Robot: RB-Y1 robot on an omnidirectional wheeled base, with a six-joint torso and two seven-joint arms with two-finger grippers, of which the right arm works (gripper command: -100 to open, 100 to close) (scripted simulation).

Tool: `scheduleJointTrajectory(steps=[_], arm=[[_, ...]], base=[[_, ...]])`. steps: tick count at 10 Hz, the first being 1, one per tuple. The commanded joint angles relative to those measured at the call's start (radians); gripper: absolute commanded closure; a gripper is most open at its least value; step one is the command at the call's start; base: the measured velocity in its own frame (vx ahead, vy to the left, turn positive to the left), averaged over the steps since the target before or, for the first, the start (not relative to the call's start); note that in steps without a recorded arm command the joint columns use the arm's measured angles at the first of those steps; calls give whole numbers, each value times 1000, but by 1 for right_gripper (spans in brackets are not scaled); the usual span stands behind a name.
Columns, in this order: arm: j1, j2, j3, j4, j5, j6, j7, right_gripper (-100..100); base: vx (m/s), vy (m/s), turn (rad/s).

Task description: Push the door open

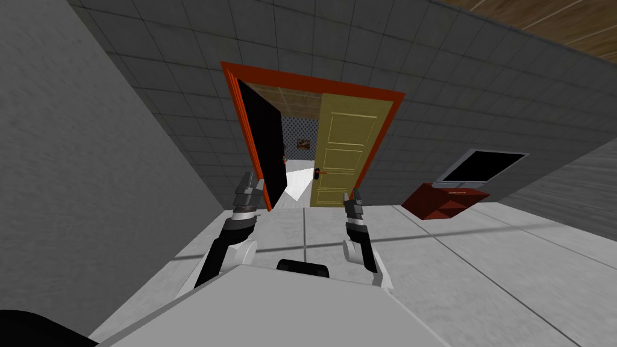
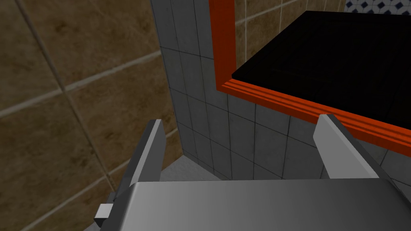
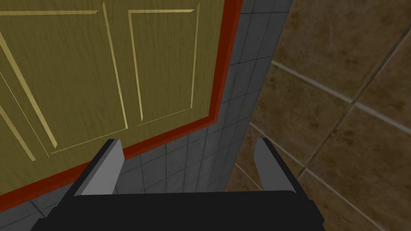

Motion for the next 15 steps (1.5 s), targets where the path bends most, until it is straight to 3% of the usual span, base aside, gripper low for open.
scheduleJointTrajectory(steps=[1, 2, 3, 6, 7, 9, 10, 12, 13, 15], arm=[[-28, -5, 4, 50, -5, 1, 0, -100], [-52, -8, 5, 82, -8, -1, 1, -100], [-52, -8, 5, 100, -8, -1, 1, -100], [-127, -17, 6, 206, -20, -4, 2, -100], [-127, -17, 6, 223, -20, -4, 2, -100], [-180, -22, 7, 294, -28, -6, 3, -100], [-180, -22, 7, 310, -28, -6, 3, -100], [-233, -26, 8, 383, -36, -9, 4, -100], [-233, -26, 8, 398, -36, -9, 4, -100], [-287, -29, 9, 468, -44, -11, 5, -100]], base=[[101, -20, -8], [99, -15, -7], [61, -9, 0], [80, -13, -9], [66, -10, 2], [61, -15, -10], [61, -19, 2], [65, -12, -10], [65, -6, -1], [71, -10, -9]])
